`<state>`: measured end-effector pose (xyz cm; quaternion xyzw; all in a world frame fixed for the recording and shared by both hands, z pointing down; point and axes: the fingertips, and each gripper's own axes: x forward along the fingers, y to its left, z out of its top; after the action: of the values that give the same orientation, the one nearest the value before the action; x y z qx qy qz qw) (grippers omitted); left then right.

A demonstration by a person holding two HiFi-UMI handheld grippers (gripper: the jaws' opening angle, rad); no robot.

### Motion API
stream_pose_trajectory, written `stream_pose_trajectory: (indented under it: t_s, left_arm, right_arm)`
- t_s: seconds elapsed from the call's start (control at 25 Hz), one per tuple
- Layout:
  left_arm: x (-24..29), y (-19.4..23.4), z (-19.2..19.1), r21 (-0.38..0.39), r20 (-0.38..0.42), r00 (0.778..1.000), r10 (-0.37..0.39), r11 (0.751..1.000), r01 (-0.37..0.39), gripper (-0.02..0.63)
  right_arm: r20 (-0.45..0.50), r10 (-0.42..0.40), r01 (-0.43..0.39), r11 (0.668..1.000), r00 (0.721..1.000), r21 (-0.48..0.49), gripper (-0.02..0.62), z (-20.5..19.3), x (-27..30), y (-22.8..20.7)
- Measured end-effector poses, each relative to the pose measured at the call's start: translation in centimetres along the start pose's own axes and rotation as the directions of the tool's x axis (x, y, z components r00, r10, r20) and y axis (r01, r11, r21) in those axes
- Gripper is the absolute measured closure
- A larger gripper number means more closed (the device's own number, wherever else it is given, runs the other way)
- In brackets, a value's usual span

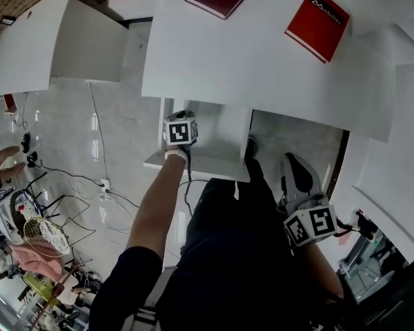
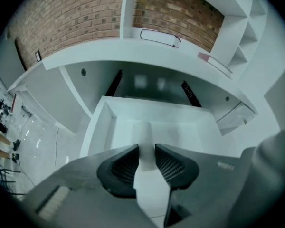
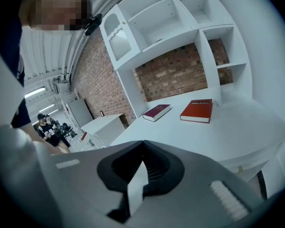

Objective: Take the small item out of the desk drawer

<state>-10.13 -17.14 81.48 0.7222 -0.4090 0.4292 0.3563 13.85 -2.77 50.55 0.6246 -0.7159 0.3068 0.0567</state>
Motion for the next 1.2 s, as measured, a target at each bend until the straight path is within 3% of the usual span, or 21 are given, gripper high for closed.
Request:
stream_pose_trajectory:
  t_s: [0.28,0.56,0.8,1.2]
  left_arm:
    - [-5.7,-2.3,0.8,-0.079,0.09,0.99,-0.11,0.99,0.117,0.485]
    - [-13.5,-3.2,2.2,-0.1,0.222,0.965,-0.137,0.982,0.162,0.486]
    - [-20.4,-3.5,2.7,-0.172,0.372,0.92,-0.128,0.964,0.204,0.486]
    - [-28.9,-2.9,1.9,-0.224,0.525,0.849,-0.064,0.952,0.21,0.486]
  right_arm:
    - [-0.008,0.108,-0.109,0.993,0.994,-0.047,0.592,0.2,1.0,3.7]
    - [-0.006,0.204,-0.203,0.975,0.979,-0.095,0.592,1.3,2.4,6.4]
    - [0.028,0.257,-0.25,0.957,0.966,-0.144,0.593,3.7,2.5,7.9]
    - [0.08,0.311,-0.291,0.937,0.947,-0.195,0.592,7.2,2.7,9.6]
